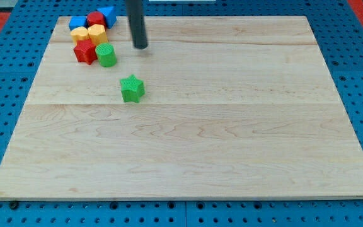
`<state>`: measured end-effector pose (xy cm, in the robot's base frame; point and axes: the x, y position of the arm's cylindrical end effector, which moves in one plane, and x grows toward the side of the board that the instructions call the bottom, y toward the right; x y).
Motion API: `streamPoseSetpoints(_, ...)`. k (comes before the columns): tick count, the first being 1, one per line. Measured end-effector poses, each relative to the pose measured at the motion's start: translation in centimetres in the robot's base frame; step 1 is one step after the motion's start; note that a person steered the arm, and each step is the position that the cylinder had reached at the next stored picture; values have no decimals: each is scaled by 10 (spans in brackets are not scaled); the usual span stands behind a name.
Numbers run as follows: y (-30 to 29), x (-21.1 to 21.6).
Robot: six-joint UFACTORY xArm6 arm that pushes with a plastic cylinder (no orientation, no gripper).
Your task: Move the green circle parallel to the green star
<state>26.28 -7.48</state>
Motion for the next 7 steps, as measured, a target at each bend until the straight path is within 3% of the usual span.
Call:
streamPoseSetpoints(1,-18,-16)
streamPoseSetpoints(4,-94,16)
streamPoseSetpoints(5,-68,37)
streamPoseSetpoints(7,-40,119)
